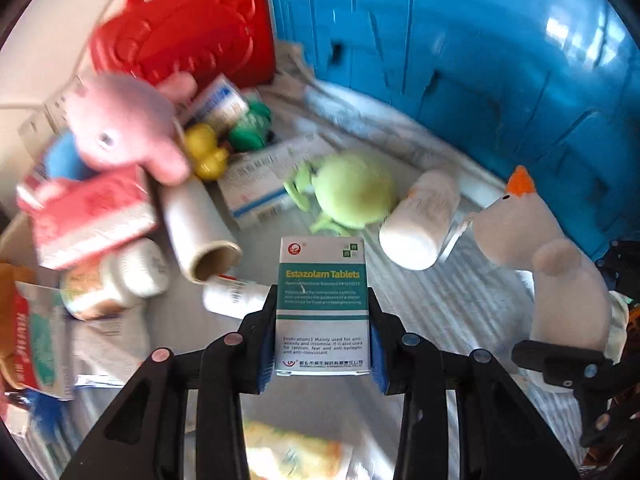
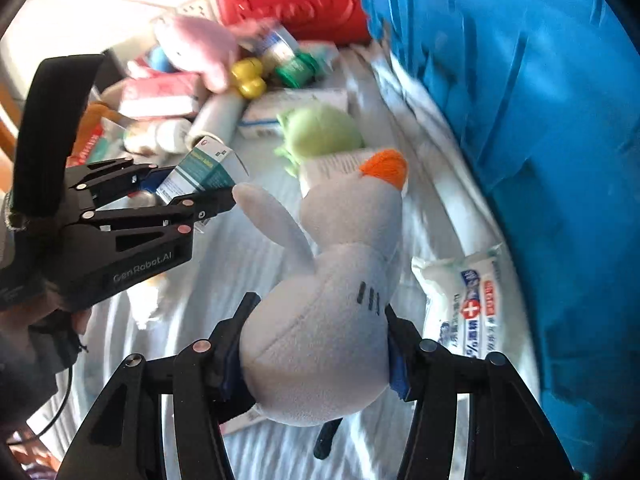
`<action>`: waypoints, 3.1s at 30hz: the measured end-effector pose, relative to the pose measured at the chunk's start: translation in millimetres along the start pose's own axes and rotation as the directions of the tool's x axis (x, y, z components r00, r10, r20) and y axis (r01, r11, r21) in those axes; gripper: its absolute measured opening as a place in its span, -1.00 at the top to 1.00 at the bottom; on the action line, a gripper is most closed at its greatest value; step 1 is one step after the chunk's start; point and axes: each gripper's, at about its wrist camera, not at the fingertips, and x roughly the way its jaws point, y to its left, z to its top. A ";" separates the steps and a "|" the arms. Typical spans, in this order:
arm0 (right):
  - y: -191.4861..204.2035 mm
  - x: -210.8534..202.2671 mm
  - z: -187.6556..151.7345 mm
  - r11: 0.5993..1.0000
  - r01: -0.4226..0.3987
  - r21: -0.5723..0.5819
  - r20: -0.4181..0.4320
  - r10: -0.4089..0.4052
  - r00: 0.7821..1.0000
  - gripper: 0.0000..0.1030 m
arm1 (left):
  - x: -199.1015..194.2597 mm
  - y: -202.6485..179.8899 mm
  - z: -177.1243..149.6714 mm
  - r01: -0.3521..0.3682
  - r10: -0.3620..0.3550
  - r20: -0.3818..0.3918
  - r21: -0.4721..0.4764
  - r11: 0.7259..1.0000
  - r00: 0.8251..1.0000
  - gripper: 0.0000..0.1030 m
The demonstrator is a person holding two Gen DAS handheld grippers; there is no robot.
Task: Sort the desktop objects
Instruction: 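Grasp the Estazolam Tablets box with the left tool while the right tool grasps the white goose plush, then carry the box and goose over the blue bin and open both tools, then move both tools back over the cluttered table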
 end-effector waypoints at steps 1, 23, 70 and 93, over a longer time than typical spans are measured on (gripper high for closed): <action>5.3 -10.6 1.4 1.000 0.000 -0.010 0.022 0.000 1.000 -0.07 | -10.8 -0.3 1.6 -0.006 0.006 0.021 0.008 1.000 1.000 0.28; -57.8 -351.6 38.7 0.978 0.204 0.035 0.561 -0.188 0.806 -0.08 | -278.4 -134.9 166.9 0.022 -0.154 0.510 0.255 0.967 0.846 0.28; 46.6 -165.0 14.0 0.993 -0.079 -0.084 0.236 0.097 0.967 -0.99 | -238.6 8.9 -51.8 -0.342 0.350 0.292 -0.077 0.936 0.890 -0.98; 33.4 -72.0 58.2 0.980 -0.185 -0.080 0.142 0.194 0.971 -0.99 | -154.0 62.2 -44.6 -0.326 0.349 0.179 -0.145 0.934 0.920 -0.98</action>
